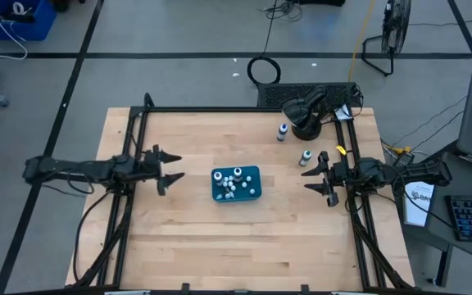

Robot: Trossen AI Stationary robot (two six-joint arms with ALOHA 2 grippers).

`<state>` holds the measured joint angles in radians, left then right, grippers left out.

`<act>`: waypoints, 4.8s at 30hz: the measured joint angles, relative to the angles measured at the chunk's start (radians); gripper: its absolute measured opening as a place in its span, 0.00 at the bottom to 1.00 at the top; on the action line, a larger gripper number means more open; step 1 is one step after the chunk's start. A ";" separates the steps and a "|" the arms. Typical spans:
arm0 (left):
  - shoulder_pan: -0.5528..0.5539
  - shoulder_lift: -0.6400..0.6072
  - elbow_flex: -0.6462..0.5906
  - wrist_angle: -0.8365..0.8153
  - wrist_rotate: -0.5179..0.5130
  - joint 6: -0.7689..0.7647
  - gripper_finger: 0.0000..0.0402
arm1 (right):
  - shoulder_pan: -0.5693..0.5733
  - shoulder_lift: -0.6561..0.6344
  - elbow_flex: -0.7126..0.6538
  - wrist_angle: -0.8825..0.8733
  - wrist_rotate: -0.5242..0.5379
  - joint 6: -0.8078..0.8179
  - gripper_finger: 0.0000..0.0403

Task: Pick & Place food coloring
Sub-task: Put the large green food coloring bottle into the blue bin

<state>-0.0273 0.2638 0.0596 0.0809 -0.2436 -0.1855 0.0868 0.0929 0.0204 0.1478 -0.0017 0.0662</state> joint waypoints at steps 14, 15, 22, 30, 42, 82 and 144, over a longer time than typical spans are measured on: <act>-0.001 -0.237 -0.003 -0.161 0.004 0.045 0.80 | 0.000 0.000 0.000 -0.001 0.000 0.000 0.41; -0.001 -0.231 -0.004 -0.156 0.004 0.045 0.80 | 0.000 0.000 0.000 -0.001 0.000 0.000 0.41; -0.001 -0.223 -0.006 -0.140 0.006 0.045 0.82 | 0.000 0.006 0.000 0.124 0.000 -0.103 0.41; -0.001 -0.223 -0.006 -0.138 0.008 0.046 0.79 | 0.000 0.006 -0.001 0.480 -0.002 0.166 0.41; -0.001 -0.223 -0.005 -0.137 0.008 0.047 0.82 | 0.000 0.006 -0.001 0.533 0.053 0.211 0.41; -0.001 -0.223 -0.005 -0.137 0.008 0.048 0.81 | -0.253 0.806 0.898 -1.211 0.288 0.578 0.62; -0.001 -0.222 -0.004 -0.137 0.008 0.048 0.77 | -0.247 1.380 1.044 -1.069 0.080 0.312 0.31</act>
<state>-0.0284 0.0414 0.0555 -0.0559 -0.2356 -0.1379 -0.1601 1.4730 1.0645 -0.9214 0.0782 0.3786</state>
